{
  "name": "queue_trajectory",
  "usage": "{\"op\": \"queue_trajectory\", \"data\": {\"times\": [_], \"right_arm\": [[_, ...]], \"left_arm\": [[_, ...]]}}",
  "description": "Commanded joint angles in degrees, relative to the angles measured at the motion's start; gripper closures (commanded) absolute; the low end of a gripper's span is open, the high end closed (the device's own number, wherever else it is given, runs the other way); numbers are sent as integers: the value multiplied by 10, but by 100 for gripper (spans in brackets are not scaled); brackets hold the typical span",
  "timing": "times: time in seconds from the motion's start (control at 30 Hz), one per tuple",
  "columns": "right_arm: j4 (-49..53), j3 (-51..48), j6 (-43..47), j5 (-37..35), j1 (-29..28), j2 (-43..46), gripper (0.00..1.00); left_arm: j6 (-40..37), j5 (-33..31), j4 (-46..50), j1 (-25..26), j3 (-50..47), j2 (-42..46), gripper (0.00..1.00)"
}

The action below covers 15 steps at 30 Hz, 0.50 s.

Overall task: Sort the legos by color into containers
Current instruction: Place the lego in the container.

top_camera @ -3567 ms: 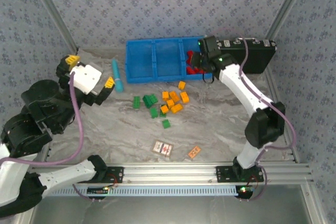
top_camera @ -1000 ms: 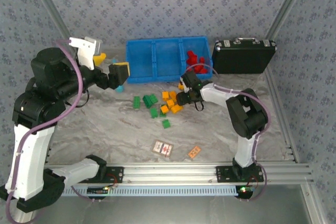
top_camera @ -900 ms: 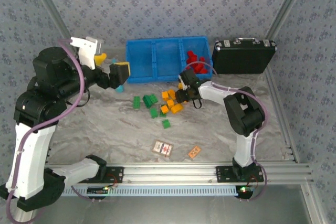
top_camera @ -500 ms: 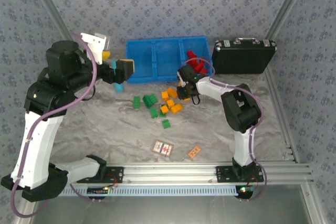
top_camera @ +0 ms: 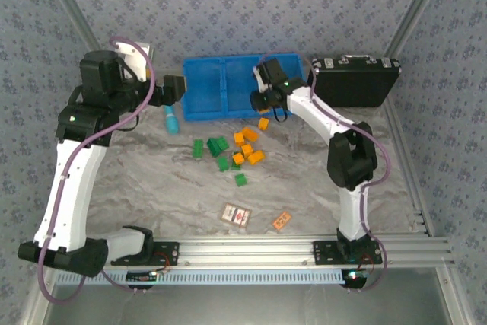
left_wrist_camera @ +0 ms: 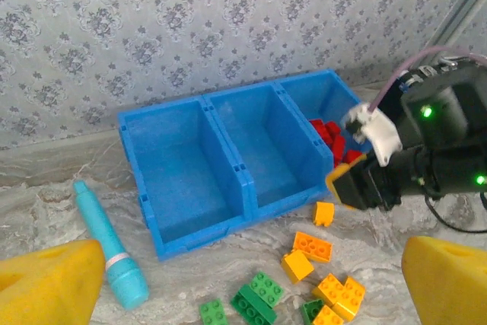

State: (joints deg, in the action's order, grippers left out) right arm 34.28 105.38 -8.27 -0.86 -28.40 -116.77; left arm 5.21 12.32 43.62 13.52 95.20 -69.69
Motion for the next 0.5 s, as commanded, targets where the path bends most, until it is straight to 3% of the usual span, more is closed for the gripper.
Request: {"op": "queue_trajectory", "data": {"times": [0.0, 0.23, 0.47], "right_arm": [[37, 101, 15, 0, 10, -81, 71], [74, 327, -1, 27, 32, -248, 67], [52, 398, -19, 57, 36, -316, 61]], "left_arm": [[6, 38, -40, -17, 1, -11, 0], [13, 56, -43, -52, 1, -40, 0], [19, 73, -61, -76, -18, -55, 0]]}}
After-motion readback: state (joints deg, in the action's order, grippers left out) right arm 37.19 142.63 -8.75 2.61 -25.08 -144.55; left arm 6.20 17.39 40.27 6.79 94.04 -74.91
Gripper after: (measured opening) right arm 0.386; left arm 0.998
